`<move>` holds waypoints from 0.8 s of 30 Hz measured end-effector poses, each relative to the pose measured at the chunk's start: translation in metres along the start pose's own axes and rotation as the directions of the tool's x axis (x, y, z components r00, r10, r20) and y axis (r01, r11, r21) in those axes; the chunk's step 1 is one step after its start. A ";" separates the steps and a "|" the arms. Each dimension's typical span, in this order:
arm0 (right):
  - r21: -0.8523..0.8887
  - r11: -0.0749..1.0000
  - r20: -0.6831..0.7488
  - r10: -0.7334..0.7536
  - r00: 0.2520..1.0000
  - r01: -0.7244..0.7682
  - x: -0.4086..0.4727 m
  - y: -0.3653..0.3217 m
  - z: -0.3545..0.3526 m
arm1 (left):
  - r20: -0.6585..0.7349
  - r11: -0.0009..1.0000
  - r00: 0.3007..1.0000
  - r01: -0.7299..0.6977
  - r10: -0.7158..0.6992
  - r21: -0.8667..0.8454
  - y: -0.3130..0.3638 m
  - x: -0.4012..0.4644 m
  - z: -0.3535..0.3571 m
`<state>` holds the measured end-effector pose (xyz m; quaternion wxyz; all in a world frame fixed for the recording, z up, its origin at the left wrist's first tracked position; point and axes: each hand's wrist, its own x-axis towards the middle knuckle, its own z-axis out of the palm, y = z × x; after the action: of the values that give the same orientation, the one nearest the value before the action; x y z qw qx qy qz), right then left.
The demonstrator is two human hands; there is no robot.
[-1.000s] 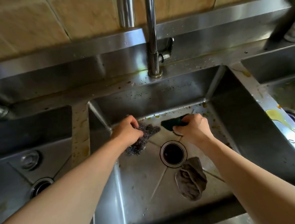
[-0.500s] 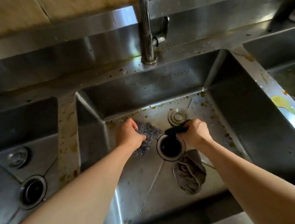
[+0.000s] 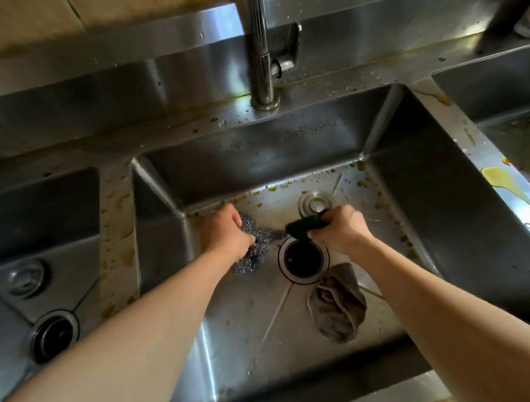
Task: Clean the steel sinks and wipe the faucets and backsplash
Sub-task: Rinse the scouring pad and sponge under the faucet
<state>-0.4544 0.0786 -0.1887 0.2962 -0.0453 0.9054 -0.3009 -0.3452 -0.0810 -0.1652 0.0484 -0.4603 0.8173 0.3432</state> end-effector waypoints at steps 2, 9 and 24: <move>0.350 0.934 0.045 0.066 0.997 -0.078 0.004 -0.007 -0.003 | -0.059 0.996 0.998 -0.026 0.021 -0.082 0.009 0.001 -0.013; -0.024 0.995 -0.049 0.095 0.994 -0.096 -0.002 0.014 0.021 | -0.011 0.984 1.000 0.017 -0.015 0.176 -0.022 -0.011 0.012; -0.167 0.985 -0.039 0.026 0.999 -0.033 -0.020 0.012 0.018 | -0.093 0.990 0.994 -0.042 0.055 0.131 -0.026 -0.019 -0.007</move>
<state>-0.4264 0.0844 -0.1973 0.2792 -0.0512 0.9333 -0.2199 -0.3124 -0.0805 -0.1655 0.0302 -0.4521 0.8501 0.2682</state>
